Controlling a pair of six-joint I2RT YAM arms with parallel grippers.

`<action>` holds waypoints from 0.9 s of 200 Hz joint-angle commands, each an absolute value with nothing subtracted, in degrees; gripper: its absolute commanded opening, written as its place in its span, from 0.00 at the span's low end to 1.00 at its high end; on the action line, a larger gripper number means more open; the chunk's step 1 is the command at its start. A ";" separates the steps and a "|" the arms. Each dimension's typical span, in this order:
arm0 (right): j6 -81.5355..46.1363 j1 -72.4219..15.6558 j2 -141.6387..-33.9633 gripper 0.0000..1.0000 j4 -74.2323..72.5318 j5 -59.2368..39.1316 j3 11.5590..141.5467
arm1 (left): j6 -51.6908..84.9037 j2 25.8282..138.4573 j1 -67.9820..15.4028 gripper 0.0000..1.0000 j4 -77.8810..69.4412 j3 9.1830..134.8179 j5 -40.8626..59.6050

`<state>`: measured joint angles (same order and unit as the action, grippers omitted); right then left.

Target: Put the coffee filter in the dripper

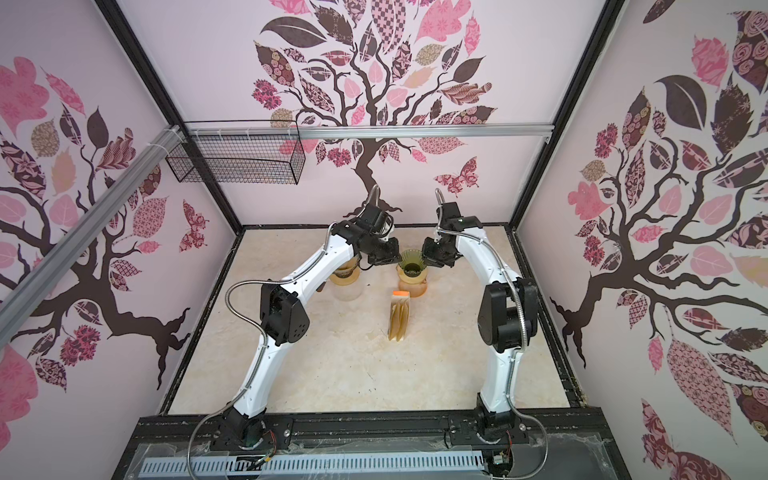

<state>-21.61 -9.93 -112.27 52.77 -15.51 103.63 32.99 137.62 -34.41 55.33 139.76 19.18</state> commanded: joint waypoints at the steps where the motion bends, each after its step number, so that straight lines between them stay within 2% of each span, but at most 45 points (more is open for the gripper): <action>1: -20.74 -9.69 -114.82 0.18 54.31 -14.65 107.37 | 32.44 135.29 -33.76 0.17 55.00 143.23 19.78; 85: -21.66 -9.67 -110.85 0.27 53.53 -15.29 109.86 | 31.88 130.40 -33.38 0.28 55.04 143.52 20.32; 133: -22.75 -9.67 -104.30 0.31 51.82 -15.25 109.09 | 31.05 121.77 -33.98 0.32 54.18 140.94 19.29; 180: -23.25 -10.08 -95.10 0.41 48.78 -17.20 102.50 | 29.21 109.31 -35.66 0.44 50.46 130.04 16.92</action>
<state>-23.38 -9.96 -102.52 50.11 -15.92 104.81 31.11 114.98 -34.68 52.95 136.68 18.48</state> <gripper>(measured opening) 0.381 0.418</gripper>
